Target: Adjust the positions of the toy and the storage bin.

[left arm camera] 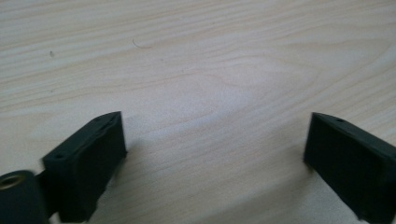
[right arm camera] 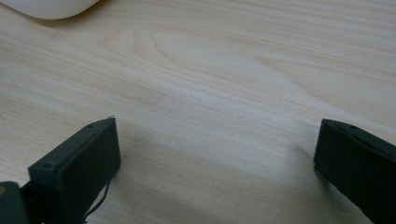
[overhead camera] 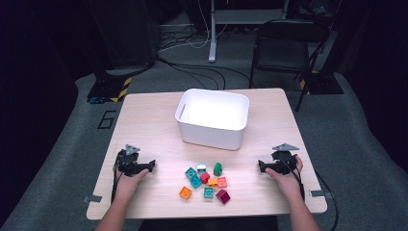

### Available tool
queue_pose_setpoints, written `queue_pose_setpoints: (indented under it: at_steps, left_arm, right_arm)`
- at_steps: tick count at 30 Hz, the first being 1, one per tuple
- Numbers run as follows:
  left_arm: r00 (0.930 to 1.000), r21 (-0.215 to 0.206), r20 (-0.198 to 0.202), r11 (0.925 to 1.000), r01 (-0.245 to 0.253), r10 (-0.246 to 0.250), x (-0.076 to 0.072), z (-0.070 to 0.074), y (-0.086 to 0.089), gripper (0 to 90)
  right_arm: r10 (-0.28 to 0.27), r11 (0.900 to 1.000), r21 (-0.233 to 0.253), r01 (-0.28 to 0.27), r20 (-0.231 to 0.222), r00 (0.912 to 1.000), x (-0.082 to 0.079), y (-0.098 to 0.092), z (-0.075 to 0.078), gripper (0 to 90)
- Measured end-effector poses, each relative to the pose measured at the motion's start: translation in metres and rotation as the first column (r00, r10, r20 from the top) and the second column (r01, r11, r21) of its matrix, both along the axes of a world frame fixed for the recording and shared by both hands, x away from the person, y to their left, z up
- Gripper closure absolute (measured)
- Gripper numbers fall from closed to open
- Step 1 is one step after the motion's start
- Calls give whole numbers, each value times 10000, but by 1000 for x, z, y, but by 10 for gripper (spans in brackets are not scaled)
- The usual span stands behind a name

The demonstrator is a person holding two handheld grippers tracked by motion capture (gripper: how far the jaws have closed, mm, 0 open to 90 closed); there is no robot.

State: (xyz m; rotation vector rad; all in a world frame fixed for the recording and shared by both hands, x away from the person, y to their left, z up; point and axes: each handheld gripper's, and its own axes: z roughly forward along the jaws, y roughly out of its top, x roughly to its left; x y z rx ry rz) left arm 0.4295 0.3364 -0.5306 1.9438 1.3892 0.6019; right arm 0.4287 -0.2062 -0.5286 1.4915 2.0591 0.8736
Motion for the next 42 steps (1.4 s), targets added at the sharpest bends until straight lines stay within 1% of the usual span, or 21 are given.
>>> queue_pose_setpoints:
  at_steps: [5,8,9,15,18,20,21,22,23,25,26,27,29,30,31,32,35,36,37,39,42]
  left_arm:
    - [10000,-31,19,9999,96,-96,0,1,0,124]
    - [9999,-8,83,10000,-58,58,0,1,-1,148]
    - [10000,-16,25,10000,-73,73,1,2,-1,147]
    - [9997,-65,129,9998,-198,198,1,1,-2,146]
    - [9998,-69,143,9999,-147,148,2,1,-2,148]
    - [9998,-83,112,9998,-154,155,0,1,-3,149]
    - [9999,-46,-4,9999,-101,101,0,2,-4,153]
    - [9999,-37,-30,9999,-119,119,-1,3,-5,202]
    - [9999,-53,-45,9999,-113,113,-2,4,-5,202]
    - [9998,-40,-174,10000,-28,27,0,6,-5,260]
    - [9997,-40,-224,10000,23,-24,1,7,-4,264]
    - [9994,-175,-331,9998,21,-27,1,8,-3,274]
    - [9994,-508,-355,9987,-46,28,2,11,-1,285]
    - [9992,-687,-402,9976,45,-72,2,15,-1,301]
    - [9990,-674,-391,9976,174,-201,3,17,-1,319]
    - [9988,-538,-375,9981,287,-308,4,21,-2,335]
    - [9981,-461,-150,9972,584,-592,6,30,-5,373]
    - [9976,-415,-217,9970,654,-663,7,33,-6,375]
    - [9969,-523,-138,9957,767,-775,8,35,-8,382]
    - [9957,-640,-158,9939,897,-908,9,39,-10,391]
    - [9935,-518,-67,9922,1135,-1140,11,47,-15,423]
  right_arm:
    - [-39,10000,-1,39,12,10000,-1,2,0,0]
    - [-89,10000,17,89,21,10000,0,3,0,0]
    - [-89,10000,45,89,19,10000,-1,3,0,1]
    - [-105,9999,28,105,54,9999,-2,3,0,5]
    - [-129,9999,23,129,39,9999,-2,3,0,2]
    - [-250,9997,32,250,4,9997,-2,4,0,3]
    - [-278,9996,-10,278,-28,9996,-2,4,1,8]
    - [-385,9993,-20,385,-159,9991,-4,5,3,58]
    - [-385,9993,-20,385,-159,9991,-4,5,3,58]
    - [-364,9993,-18,364,-79,9993,-6,6,6,157]
    - [-331,9993,-179,331,8,9995,-7,6,8,141]
    - [-294,9994,-203,296,110,9995,-8,9,12,156]
    - [-151,9995,-264,157,212,9997,-9,10,15,176]
    - [-68,9995,-313,77,284,9996,-10,13,18,199]
    - [83,9992,-386,-69,370,9993,-11,16,21,219]
    - [202,9988,-444,-184,401,9990,-12,17,23,233]
    - [476,9979,-459,-450,583,9972,-14,24,31,248]
    - [537,9977,-445,-509,657,9964,-14,25,34,258]
    - [538,9980,-356,-515,653,9964,-14,26,36,267]
    - [693,9974,-248,-679,616,9957,-12,28,44,306]
    - [900,9958,-215,-889,573,9943,-7,31,55,339]
